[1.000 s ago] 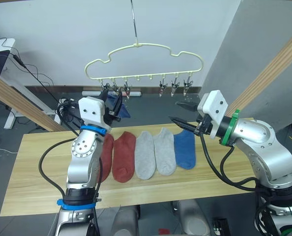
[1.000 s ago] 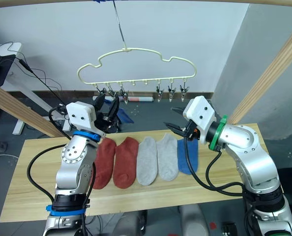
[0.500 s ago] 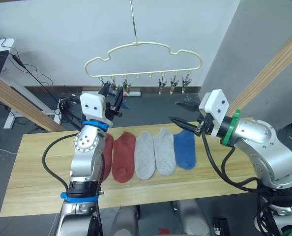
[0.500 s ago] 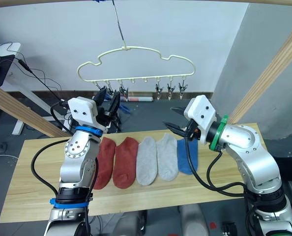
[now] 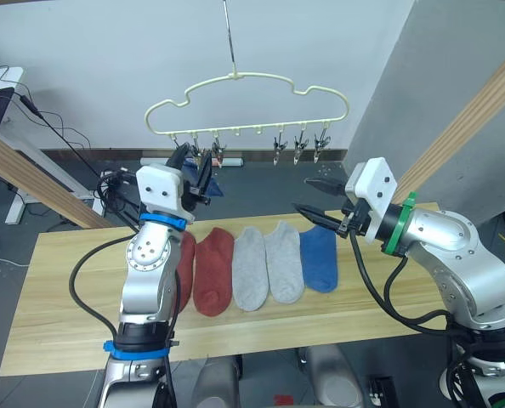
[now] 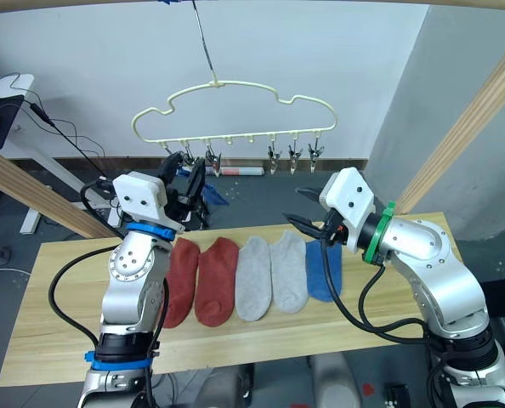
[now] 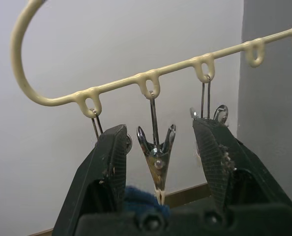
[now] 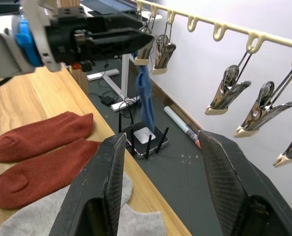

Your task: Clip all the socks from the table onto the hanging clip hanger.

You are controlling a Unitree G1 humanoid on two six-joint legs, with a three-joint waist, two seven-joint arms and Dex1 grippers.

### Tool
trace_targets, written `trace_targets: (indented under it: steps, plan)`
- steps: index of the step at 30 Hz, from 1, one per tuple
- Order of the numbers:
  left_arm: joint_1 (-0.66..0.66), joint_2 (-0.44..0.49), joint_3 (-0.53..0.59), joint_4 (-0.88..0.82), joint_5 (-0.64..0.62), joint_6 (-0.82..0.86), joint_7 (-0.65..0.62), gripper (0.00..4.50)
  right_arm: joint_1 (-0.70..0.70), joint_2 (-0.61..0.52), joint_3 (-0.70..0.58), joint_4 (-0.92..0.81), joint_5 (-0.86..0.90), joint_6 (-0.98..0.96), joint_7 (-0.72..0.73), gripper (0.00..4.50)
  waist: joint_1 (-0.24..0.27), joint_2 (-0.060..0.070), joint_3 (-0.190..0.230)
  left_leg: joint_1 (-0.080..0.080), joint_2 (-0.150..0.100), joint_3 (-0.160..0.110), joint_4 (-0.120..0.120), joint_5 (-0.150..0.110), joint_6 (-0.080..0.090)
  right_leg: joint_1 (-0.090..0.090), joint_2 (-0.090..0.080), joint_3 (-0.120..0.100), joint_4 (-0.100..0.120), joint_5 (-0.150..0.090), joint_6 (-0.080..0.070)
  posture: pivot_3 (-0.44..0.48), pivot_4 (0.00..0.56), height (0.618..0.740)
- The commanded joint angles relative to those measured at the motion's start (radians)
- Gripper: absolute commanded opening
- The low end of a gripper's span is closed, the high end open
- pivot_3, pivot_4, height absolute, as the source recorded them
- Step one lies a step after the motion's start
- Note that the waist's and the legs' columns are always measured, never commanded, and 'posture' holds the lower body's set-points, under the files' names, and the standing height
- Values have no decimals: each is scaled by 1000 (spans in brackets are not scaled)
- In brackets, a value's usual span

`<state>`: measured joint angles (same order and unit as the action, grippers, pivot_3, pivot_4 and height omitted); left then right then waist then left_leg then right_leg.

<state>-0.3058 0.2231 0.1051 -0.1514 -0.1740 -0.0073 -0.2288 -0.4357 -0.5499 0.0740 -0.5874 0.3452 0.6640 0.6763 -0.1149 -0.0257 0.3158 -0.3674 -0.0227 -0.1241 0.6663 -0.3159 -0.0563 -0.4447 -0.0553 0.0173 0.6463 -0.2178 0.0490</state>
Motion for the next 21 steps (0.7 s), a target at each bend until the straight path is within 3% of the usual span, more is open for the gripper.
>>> trace_targets:
  steps: [1,21]
  plan:
    - [31,3,-4,-60,13,9,7,2348,5,-10,-14,-43,19,-18,3,2398,0,0,0,0,0,0,0,0,0,0,0,0,0,0,0,-253,341,731]
    - [-122,-4,7,181,23,-41,2,2348,5,-15,-8,-35,15,-28,8,2398,0,0,0,0,0,0,0,0,0,1,0,-1,0,0,0,-265,341,731]
